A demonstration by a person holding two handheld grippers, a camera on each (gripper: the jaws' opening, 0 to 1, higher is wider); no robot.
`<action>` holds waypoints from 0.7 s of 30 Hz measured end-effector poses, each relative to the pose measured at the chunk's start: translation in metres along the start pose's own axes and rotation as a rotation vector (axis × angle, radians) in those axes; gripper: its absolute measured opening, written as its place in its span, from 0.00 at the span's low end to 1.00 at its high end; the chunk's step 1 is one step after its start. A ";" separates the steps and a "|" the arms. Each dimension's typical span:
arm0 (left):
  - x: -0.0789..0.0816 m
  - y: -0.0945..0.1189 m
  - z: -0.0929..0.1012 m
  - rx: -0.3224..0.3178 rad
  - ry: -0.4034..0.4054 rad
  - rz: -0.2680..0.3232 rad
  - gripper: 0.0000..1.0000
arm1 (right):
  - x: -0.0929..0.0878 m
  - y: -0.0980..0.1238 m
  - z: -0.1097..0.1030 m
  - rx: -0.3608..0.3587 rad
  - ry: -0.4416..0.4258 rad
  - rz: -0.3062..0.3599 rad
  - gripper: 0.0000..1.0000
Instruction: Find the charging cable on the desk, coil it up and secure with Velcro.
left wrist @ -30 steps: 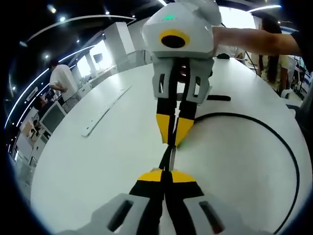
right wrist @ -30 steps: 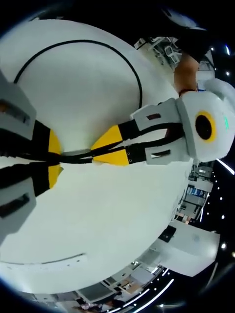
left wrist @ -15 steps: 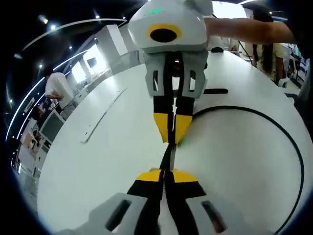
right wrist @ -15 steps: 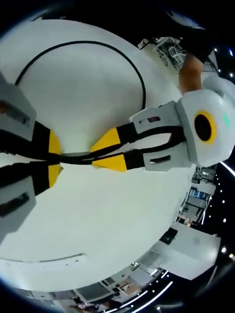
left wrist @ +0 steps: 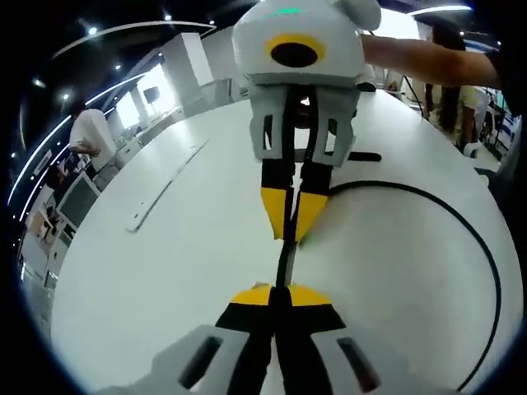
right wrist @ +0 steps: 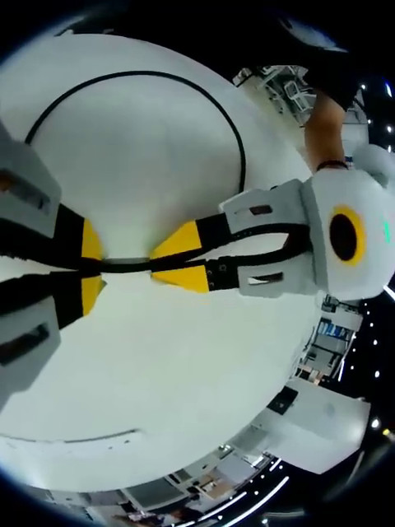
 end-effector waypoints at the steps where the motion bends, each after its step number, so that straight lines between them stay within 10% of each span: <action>1: 0.000 0.000 0.000 0.000 -0.001 0.002 0.05 | 0.000 0.000 0.000 0.001 0.000 0.001 0.05; 21: 0.005 -0.001 0.005 0.011 0.010 -0.013 0.03 | 0.000 0.001 0.001 -0.019 0.006 -0.011 0.04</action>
Point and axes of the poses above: the point that each gripper's makers call its tool centre point, and the gripper's own axes: y roughly backward along the fingers, z roughly to its right, x roughly out of its top, the point moved 6 cm from there along y, roughly backward along the fingers, and after that the axes turned 13 degrees about z, right-handed, at the moved point
